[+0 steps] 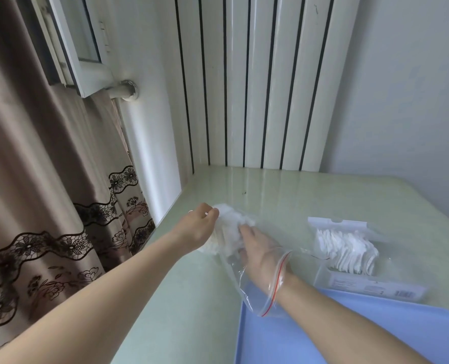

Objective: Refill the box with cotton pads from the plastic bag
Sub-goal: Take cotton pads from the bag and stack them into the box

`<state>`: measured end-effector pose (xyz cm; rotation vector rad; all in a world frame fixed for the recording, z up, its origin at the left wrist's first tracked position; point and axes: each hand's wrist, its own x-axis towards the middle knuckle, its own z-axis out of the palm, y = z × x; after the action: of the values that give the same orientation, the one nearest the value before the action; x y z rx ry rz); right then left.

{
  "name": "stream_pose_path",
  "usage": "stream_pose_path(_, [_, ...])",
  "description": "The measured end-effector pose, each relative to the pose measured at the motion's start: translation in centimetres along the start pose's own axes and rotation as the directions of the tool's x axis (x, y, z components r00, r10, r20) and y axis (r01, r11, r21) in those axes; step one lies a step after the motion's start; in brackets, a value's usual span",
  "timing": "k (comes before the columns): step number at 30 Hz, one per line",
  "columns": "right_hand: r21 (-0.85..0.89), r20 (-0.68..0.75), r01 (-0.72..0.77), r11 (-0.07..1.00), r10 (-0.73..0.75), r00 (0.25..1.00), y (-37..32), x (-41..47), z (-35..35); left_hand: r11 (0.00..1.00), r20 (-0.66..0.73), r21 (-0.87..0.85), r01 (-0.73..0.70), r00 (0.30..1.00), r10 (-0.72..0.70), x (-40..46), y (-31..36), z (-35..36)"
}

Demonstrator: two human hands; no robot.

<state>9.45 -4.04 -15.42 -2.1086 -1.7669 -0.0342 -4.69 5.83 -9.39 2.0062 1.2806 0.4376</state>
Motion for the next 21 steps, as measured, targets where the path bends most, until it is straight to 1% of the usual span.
stream_pose_path(1, [0.069,-0.008,0.014,0.998,-0.014,1.000,0.1,-0.1,0.0,1.000,0.000,0.013,-0.007,1.000,0.007,0.0,0.0,0.0])
stream_pose_path(3, [0.225,0.025,-0.011,0.974,0.005,1.000,0.1,-0.5,-0.2,1.000,-0.008,0.023,-0.010,1.000,0.011,0.1,0.0,-0.1])
stream_pose_path(5, [0.365,0.082,-0.083,0.927,0.057,0.995,0.2,-1.0,-0.7,0.999,-0.015,0.041,-0.010,1.000,0.011,0.2,0.0,-0.2])
stream_pose_path(7, [0.411,0.139,-0.188,0.892,0.143,0.980,0.1,-1.9,-1.8,0.998,-0.013,0.065,-0.008,1.000,0.008,0.3,0.1,-0.3])
stream_pose_path(9, [0.439,0.220,-0.260,0.860,0.178,0.959,0.1,-2.8,-3.1,0.996,-0.002,0.093,0.001,1.000,-0.001,0.3,0.2,-0.3])
stream_pose_path(11, [0.506,0.308,-0.309,0.805,0.166,0.937,0.4,-4.0,-4.4,0.989,0.004,0.151,0.009,1.000,-0.010,0.1,0.3,-0.2])
stream_pose_path(12, [0.557,0.348,-0.339,0.758,0.158,0.924,0.8,-4.8,-5.3,0.981,0.000,0.195,0.005,1.000,-0.005,-0.1,0.6,0.0])
stream_pose_path(13, [0.621,0.391,-0.380,0.685,0.150,0.908,1.1,-5.6,-6.3,0.971,-0.009,0.239,-0.009,1.000,0.011,-0.3,0.9,0.1])
stream_pose_path(15, [0.712,0.473,-0.458,0.532,0.119,0.873,2.0,-7.1,-8.3,0.960,-0.028,0.266,-0.086,0.995,0.097,-1.1,2.3,0.4])
stream_pose_path(16, [0.714,0.506,-0.488,0.501,0.111,0.855,2.7,-7.9,-9.4,0.959,-0.029,0.237,-0.153,0.986,0.164,-1.8,3.4,0.7])
stream_pose_path(17, [0.707,0.537,-0.517,0.483,0.108,0.836,3.4,-8.5,-10.6,0.955,-0.024,0.190,-0.228,0.971,0.237,-2.6,4.4,0.9])
stream_pose_path(19, [0.671,0.582,-0.551,0.496,0.110,0.806,5.0,-9.5,-12.8,0.922,-0.014,0.095,-0.374,0.926,0.377,-4.6,6.4,1.5])
stream_pose_path(21, [0.649,0.589,-0.577,0.495,0.153,0.794,6.8,-10.2,-14.7,0.873,0.014,0.068,-0.484,0.875,0.484,-6.6,8.0,2.4])
